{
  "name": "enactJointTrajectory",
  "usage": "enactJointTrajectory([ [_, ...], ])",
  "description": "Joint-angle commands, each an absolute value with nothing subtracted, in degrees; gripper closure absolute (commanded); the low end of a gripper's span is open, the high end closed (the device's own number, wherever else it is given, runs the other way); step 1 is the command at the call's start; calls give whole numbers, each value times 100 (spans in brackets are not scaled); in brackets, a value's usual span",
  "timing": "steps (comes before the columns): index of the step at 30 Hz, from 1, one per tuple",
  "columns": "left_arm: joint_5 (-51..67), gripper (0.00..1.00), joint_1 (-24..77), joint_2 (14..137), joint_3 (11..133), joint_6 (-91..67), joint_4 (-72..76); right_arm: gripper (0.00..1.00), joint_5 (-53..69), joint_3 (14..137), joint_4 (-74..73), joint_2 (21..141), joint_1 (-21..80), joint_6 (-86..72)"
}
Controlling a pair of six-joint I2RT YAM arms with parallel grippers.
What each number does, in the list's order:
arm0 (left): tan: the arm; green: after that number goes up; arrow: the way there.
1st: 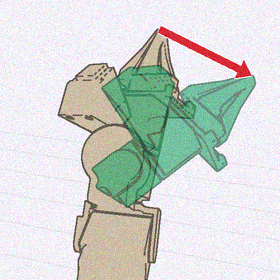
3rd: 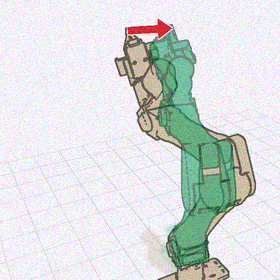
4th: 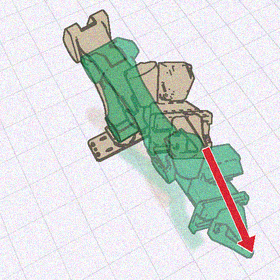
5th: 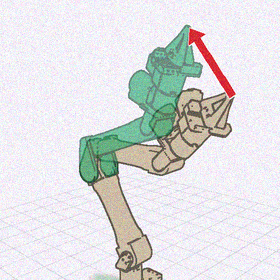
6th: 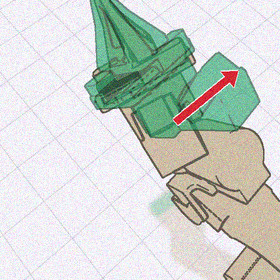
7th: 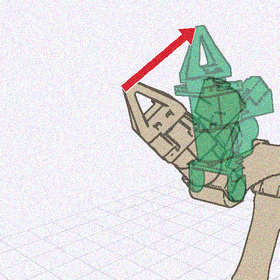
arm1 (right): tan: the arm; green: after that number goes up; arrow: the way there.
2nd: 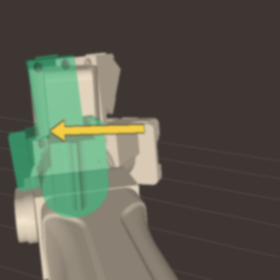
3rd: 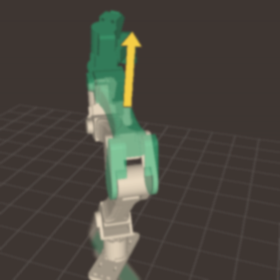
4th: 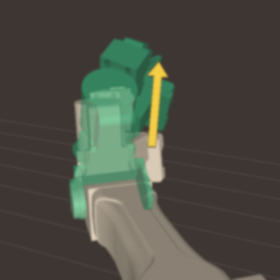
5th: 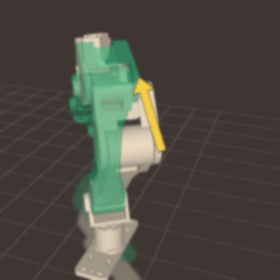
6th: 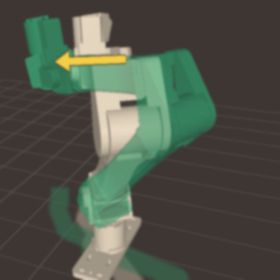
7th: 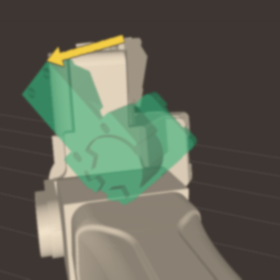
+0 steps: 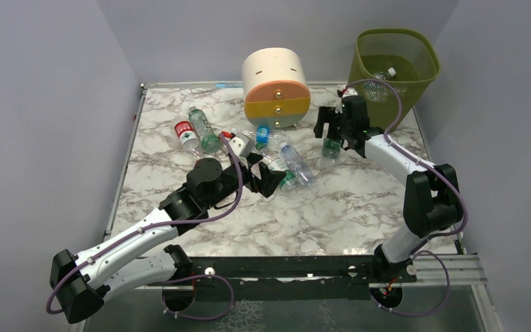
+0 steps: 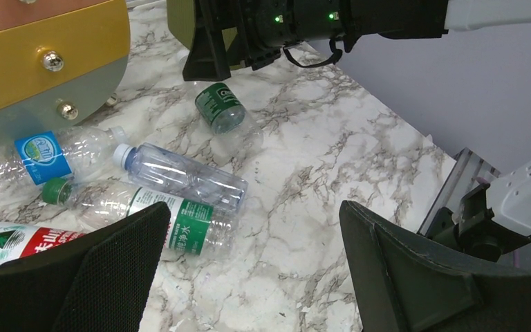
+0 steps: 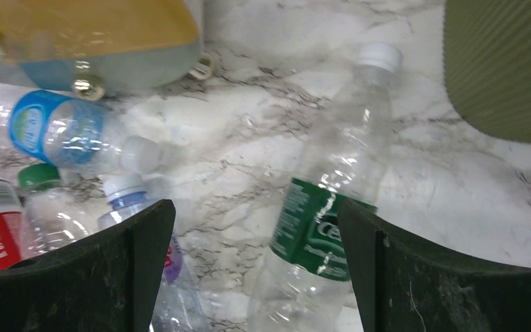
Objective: Put the plastic bottles in the bin
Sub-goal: Pick up the plastic bottle at the center of the board.
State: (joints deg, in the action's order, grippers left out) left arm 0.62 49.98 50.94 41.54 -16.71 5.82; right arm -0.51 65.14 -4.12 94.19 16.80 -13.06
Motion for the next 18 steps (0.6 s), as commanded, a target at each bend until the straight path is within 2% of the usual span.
enactJointTrajectory([
  [1,139,1,4990,5106,4261,-1765,510,10,-713,6516,-1144,9713,1696,-1561],
  [18,-1,1,4986,4725,4234,-2199,26,19,-137,6501,-1200,10398,1696,-1757],
])
